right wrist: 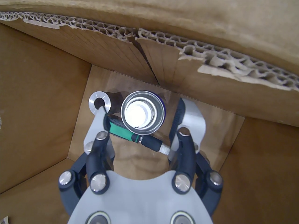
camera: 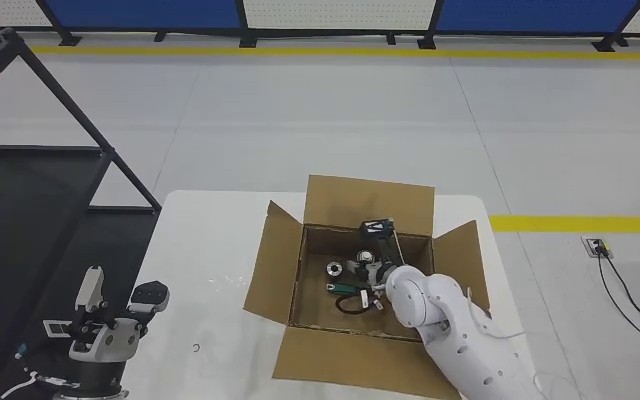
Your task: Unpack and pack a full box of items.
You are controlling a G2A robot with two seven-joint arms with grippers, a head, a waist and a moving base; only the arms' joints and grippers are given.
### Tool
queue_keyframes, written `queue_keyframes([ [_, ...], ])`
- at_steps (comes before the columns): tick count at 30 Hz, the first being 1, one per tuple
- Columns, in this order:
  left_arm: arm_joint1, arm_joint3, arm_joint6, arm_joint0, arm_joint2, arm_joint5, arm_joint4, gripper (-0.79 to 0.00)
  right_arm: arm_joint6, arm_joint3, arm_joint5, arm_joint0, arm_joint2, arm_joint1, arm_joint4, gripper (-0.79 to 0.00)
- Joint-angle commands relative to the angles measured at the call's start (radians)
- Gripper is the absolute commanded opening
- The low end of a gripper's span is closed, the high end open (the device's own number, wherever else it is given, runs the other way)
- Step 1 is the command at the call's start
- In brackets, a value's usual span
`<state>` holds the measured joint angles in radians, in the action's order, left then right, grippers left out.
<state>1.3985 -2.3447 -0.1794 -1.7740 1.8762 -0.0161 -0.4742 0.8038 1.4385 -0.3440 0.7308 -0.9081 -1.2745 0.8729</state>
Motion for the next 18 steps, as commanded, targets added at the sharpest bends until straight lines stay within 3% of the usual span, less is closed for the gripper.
queue_keyframes([
  [1, 0.000, 0.000, 0.000, 0.000, 0.000, 0.000, 0.000, 0.000, 0.000, -0.007, -0.003, -0.004, 0.002, -0.003, 0.001, -0.474],
  [3, 0.000, 0.000, 0.000, 0.000, 0.000, 0.000, 0.000, 0.000, 0.000, -0.010, -0.002, -0.006, 0.001, -0.006, 0.002, -0.603],
  [5, 0.000, 0.000, 0.000, 0.000, 0.000, 0.000, 0.000, 0.000, -0.002, -0.005, 0.000, -0.003, -0.002, -0.008, 0.007, -0.785],
  [11, 0.000, 0.000, 0.000, 0.000, 0.000, 0.000, 0.000, 0.000, -0.010, 0.079, 0.019, 0.051, -0.042, 0.001, 0.028, -0.785],
  [18, 0.000, 0.000, 0.000, 0.000, 0.000, 0.000, 0.000, 0.000, -0.023, 0.329, 0.071, 0.212, -0.159, 0.034, 0.055, -0.785],
])
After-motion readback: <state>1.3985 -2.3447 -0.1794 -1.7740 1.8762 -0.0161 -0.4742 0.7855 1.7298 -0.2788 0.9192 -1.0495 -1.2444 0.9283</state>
